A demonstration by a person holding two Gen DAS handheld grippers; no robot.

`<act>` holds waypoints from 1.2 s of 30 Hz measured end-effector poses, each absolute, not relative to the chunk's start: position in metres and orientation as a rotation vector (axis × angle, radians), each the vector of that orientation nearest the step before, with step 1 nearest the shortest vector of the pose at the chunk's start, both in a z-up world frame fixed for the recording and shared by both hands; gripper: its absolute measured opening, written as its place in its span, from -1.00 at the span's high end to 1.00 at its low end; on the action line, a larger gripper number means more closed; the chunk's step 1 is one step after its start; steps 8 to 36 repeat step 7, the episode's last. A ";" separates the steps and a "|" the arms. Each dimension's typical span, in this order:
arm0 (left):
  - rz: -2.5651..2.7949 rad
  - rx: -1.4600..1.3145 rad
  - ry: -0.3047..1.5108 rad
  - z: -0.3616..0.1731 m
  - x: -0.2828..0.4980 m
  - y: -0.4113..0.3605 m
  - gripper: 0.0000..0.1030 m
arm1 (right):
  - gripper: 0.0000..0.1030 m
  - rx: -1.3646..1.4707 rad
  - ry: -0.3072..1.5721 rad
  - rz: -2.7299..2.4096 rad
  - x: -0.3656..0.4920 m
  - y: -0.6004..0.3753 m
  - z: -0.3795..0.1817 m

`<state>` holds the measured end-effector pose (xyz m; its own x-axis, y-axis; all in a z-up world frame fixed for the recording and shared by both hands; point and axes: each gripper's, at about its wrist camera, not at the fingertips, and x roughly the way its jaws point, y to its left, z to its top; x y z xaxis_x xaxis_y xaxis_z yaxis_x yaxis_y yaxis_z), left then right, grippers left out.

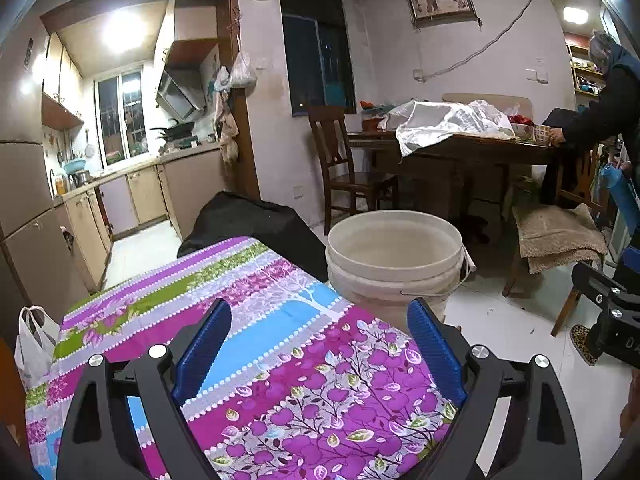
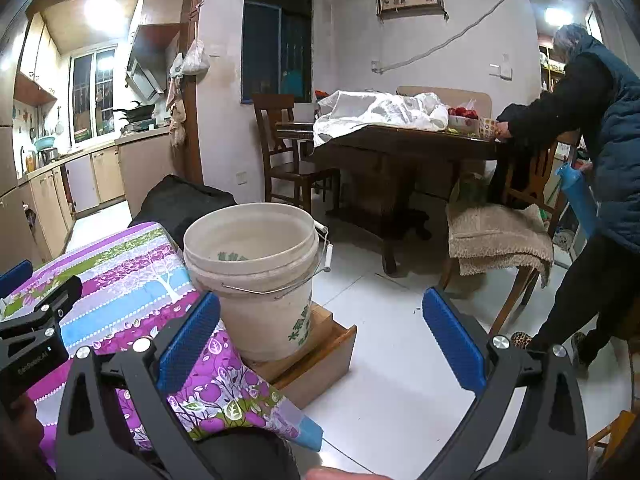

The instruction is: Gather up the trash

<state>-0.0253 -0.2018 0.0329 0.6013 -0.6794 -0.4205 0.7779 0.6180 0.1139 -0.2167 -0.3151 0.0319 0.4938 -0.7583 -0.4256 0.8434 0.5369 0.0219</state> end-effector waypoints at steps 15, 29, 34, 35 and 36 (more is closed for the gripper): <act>-0.864 0.319 0.367 0.030 -0.023 -0.204 -0.81 | -0.90 0.251 0.399 -0.979 -0.214 -0.316 0.029; -0.864 0.319 0.367 0.030 -0.023 -0.204 -0.81 | -0.90 0.251 0.399 -0.979 -0.214 -0.316 0.029; -0.864 0.319 0.367 0.030 -0.023 -0.204 -0.81 | -0.90 0.251 0.399 -0.979 -0.214 -0.316 0.029; -0.864 0.319 0.367 0.030 -0.023 -0.204 -0.81 | -0.90 0.251 0.399 -0.979 -0.214 -0.316 0.029; -0.864 0.319 0.367 0.030 -0.023 -0.204 -0.81 | -0.90 0.251 0.399 -0.979 -0.214 -0.316 0.029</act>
